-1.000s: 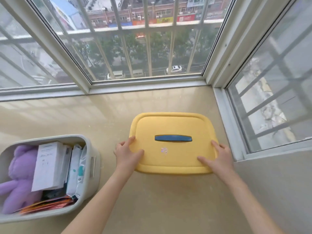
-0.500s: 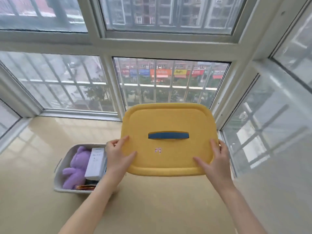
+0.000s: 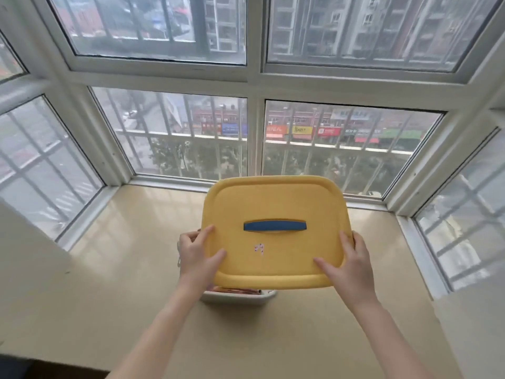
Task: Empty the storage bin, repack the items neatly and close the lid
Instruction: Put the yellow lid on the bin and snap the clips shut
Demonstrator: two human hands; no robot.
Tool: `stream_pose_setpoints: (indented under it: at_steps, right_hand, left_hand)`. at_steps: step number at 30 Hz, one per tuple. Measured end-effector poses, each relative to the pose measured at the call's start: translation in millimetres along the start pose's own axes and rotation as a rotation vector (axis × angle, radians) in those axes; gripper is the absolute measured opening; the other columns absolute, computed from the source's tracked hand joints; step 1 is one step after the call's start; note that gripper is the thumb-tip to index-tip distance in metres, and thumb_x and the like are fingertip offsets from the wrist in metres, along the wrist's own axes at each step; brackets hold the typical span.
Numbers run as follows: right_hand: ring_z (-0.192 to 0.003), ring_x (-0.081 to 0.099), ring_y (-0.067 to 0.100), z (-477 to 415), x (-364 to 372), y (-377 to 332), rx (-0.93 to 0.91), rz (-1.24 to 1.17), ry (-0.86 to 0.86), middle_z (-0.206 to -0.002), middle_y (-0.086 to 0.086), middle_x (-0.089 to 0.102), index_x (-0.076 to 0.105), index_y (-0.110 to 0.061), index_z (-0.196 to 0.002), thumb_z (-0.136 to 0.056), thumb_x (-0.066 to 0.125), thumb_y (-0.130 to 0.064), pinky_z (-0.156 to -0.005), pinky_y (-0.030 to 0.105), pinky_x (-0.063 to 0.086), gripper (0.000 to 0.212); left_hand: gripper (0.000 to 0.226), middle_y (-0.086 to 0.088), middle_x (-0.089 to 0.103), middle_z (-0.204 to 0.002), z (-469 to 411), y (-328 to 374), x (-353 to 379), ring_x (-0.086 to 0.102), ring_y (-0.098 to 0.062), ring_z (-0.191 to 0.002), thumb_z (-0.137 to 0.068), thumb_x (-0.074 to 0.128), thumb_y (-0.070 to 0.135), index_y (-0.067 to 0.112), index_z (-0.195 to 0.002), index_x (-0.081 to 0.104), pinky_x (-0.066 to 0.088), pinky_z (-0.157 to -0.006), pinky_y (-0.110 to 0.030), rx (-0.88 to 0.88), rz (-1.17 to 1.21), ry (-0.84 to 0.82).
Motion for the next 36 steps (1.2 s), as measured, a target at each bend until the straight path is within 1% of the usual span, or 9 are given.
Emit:
stream_pose_setpoints:
  at_steps: [2,5,9,11,14,19,23,29,36]
  right_hand:
    - [-0.136,0.035,0.027,16,32,-12,0.052,0.006,-0.021,-0.149,0.01,0.034,0.041,-0.009,-0.145,-0.071,0.084,-0.037,-0.111,0.037,0.035,0.09]
    - [-0.141,0.029,0.024,38,74,-26,0.142,-0.025,-0.063,-0.155,0.009,0.028,0.039,-0.011,-0.147,-0.074,0.082,-0.038,-0.113,0.034,0.03,0.089]
    - [-0.145,0.024,0.021,54,123,-24,0.247,0.002,-0.134,-0.159,0.007,0.022,0.036,-0.014,-0.149,-0.074,0.08,-0.044,-0.117,0.037,0.028,0.092]
    - [-0.146,0.023,0.021,58,147,-19,0.291,0.019,-0.182,-0.159,0.007,0.021,0.035,-0.014,-0.15,-0.074,0.08,-0.045,-0.117,0.035,0.026,0.094]
    - [-0.146,0.022,0.021,60,180,-4,0.339,0.05,-0.248,-0.159,0.008,0.021,0.035,-0.013,-0.15,-0.073,0.08,-0.046,-0.116,0.031,0.024,0.095]
    - [-0.147,0.022,0.022,54,230,34,0.433,0.056,-0.32,-0.16,0.009,0.019,0.034,-0.015,-0.15,-0.073,0.081,-0.044,-0.116,0.033,0.025,0.095]
    - [-0.147,0.021,0.023,34,256,55,0.44,0.087,-0.328,-0.16,0.01,0.019,0.034,-0.015,-0.15,-0.073,0.082,-0.041,-0.117,0.033,0.023,0.094]
    - [-0.147,0.023,0.023,13,278,72,0.437,0.084,-0.311,-0.16,0.01,0.019,0.033,-0.016,-0.151,-0.074,0.081,-0.042,-0.117,0.035,0.026,0.094]
    - [-0.15,0.014,0.021,16,284,70,0.385,0.188,-0.396,-0.164,0.007,0.003,0.019,-0.019,-0.155,-0.084,0.067,-0.052,-0.114,0.033,0.026,0.092]
  left_hand:
    - [0.061,-0.001,0.036,-0.112,-10,-26,-18,0.037,-0.019,-0.115,-0.076,0.076,0.015,0.025,-0.132,0.056,0.044,-0.091,-0.029,-0.009,-0.001,-0.036]
    - [0.061,-0.002,0.036,-0.111,-28,-61,-37,0.036,-0.021,-0.114,-0.076,0.075,0.015,0.023,-0.133,0.056,0.036,-0.099,-0.027,-0.016,-0.05,-0.085]
    - [0.059,-0.002,0.036,-0.11,-45,-107,-39,0.033,-0.018,-0.11,-0.076,0.075,0.014,0.024,-0.131,0.058,0.032,-0.098,-0.024,-0.056,-0.124,-0.176]
    - [0.056,-0.003,0.036,-0.109,-50,-130,-34,0.033,-0.019,-0.109,-0.076,0.074,0.014,0.024,-0.129,0.06,0.031,-0.097,-0.024,-0.077,-0.166,-0.21]
    - [0.055,-0.003,0.036,-0.109,-52,-170,-19,0.035,-0.023,-0.113,-0.076,0.073,0.017,0.027,-0.129,0.06,0.034,-0.1,-0.028,-0.156,-0.221,-0.252]
    - [0.056,-0.002,0.035,-0.109,-60,-221,21,0.034,-0.023,-0.113,-0.076,0.074,0.019,0.029,-0.13,0.059,0.031,-0.1,-0.027,-0.232,-0.274,-0.307]
    - [0.056,-0.003,0.035,-0.109,-75,-243,52,0.035,-0.023,-0.114,-0.077,0.074,0.018,0.028,-0.129,0.058,0.031,-0.099,-0.027,-0.251,-0.277,-0.314]
    - [0.056,-0.005,0.036,-0.113,-100,-256,79,0.035,-0.026,-0.117,-0.077,0.074,0.019,0.03,-0.13,0.058,0.034,-0.099,-0.03,-0.232,-0.324,-0.317]
    - [0.059,-0.013,0.04,-0.123,-100,-262,83,0.038,-0.03,-0.117,-0.081,0.074,0.024,0.03,-0.136,0.055,0.036,-0.101,-0.038,-0.192,-0.457,-0.339]
Point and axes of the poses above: each hand's wrist, its own z-axis away from the middle knuckle, its own x-axis out of the palm, y = z × x, the point moved 9 cm from there along -z, towards the middle knuckle
